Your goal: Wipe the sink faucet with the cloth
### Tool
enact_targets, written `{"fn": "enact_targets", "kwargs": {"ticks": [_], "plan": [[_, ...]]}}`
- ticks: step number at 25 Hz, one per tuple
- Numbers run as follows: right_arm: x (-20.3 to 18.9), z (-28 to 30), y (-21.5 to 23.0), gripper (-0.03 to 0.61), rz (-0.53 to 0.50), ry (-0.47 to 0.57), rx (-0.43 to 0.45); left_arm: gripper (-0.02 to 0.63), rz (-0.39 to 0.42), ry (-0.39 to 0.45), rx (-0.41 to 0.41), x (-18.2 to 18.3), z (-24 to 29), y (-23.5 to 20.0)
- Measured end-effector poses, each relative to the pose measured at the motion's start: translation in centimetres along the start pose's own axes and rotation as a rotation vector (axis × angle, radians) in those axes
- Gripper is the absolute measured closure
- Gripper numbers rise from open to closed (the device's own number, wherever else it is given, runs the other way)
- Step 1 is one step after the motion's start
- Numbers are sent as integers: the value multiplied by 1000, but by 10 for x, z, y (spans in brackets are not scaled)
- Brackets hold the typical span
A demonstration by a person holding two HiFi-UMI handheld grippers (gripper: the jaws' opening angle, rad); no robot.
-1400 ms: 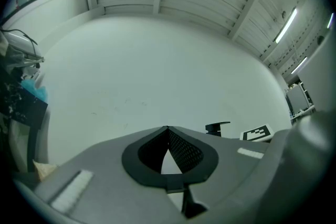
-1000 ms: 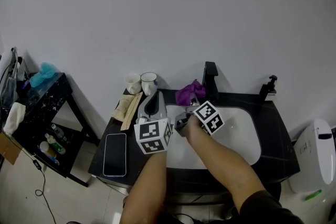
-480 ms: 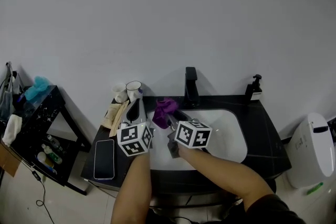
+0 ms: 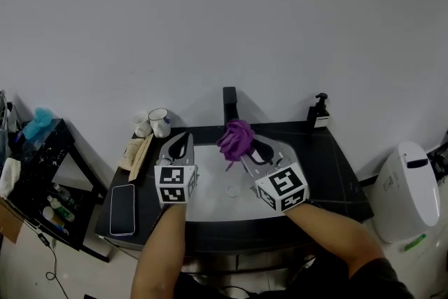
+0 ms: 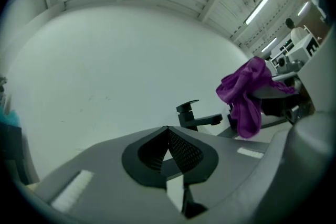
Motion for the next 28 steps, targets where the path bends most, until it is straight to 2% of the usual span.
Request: {"fn": "enact_targets", "kwargs": {"ticks": [2, 4, 8, 11, 16, 22, 28], "plan": [[0, -11, 21, 485, -127, -4, -67, 597, 82, -10, -17, 0, 1, 9], [-4, -16, 39, 485, -168, -19, -100, 597, 119, -13, -30, -1, 1, 18], [-28, -7, 71, 485, -52, -83, -156, 597, 70, -20, -50, 0, 0, 27], [-52, -2, 73, 485, -36, -134, -165, 597, 54, -49, -45, -6, 2, 28], [-87, -5, 66, 483, 29, -203, -128, 597, -29, -91, -35, -15, 6, 22], [-98, -8, 82, 485, 92, -219, -170, 597, -55, -100, -23, -16, 8, 15], [-96, -9, 82, 486, 64, -221, -179, 597, -86, -90, -23, -15, 8, 14]]}}
Point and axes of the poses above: the fingertips, and each gripper's own axes: z forward along the fingers, y to its right, x out of its top, the point moved 3 cm from there along -z, backward along the fingers, and after that the axes turned 13 degrees about -z, right-handed, at the moved point
